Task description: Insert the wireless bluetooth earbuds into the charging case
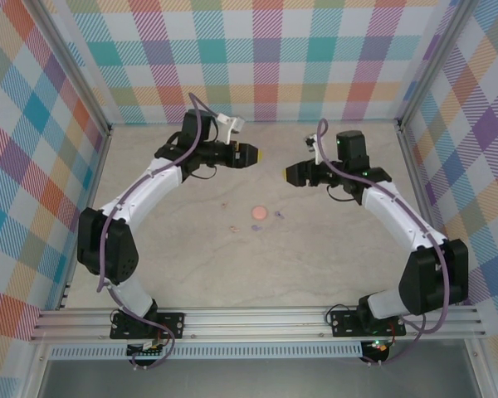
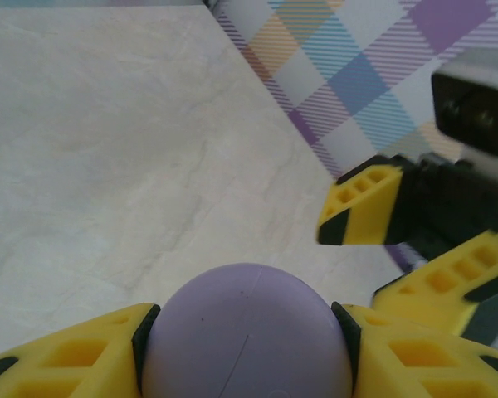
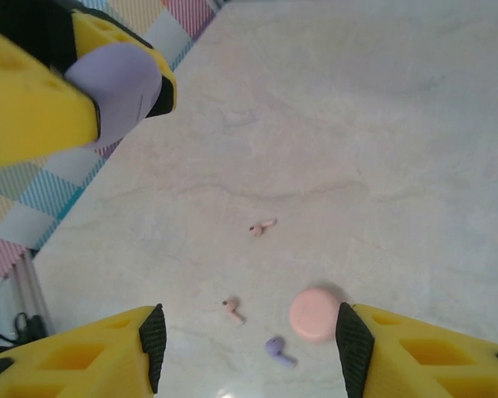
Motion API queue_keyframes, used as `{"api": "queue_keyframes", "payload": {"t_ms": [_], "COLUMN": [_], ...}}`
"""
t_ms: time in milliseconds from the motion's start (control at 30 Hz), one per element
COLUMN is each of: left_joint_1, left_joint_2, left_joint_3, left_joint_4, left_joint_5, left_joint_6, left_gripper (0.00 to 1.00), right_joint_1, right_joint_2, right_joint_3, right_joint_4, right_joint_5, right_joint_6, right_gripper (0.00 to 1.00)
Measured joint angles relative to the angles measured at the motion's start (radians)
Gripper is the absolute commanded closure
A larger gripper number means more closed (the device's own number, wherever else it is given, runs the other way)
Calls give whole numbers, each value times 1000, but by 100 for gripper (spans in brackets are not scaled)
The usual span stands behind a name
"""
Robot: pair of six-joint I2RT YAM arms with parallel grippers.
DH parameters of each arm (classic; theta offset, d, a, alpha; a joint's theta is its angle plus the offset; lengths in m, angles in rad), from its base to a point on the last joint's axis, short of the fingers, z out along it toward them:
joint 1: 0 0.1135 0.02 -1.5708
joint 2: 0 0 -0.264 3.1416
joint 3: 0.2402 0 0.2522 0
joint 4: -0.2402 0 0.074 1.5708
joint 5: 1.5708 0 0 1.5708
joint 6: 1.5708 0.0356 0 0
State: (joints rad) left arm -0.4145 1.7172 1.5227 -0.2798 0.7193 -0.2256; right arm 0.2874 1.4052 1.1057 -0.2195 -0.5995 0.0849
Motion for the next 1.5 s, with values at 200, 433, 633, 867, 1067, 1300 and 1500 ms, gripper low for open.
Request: {"api": "queue_keyframes", "payload": {"t_ms": [200,433,633,867,1067,1300,1500], "left_joint_1": [0,0,0,0,-2,-8,-23], "left_joint_2": [14,16,24,35,35,35,36], "left_joint_3": [44,134,201,261,262,276,296], "left_joint_4": [-20,-126,-267,-409,-466,-516,-546], "left_joint_5": [107,197,248,287,290,294,295], "left_joint_6": [-114,-111,-31,79,123,167,197], "left_gripper": [46,46,46,46,46,46,45], "right_joint_1": [34,48,48,87,112,122,137], "right_joint_2": [-56,-56,-55,-14,31,59,87], "right_joint_3": [-103,-98,-30,100,152,201,240], "right_joint_4": [189,251,230,132,66,0,-37], "right_joint_5": [-8,-86,-151,-239,-252,-258,-267], "right_joint_6": [-183,-378,-520,-667,-732,-789,-829], "right_gripper": [36,34,34,36,36,37,39]}}
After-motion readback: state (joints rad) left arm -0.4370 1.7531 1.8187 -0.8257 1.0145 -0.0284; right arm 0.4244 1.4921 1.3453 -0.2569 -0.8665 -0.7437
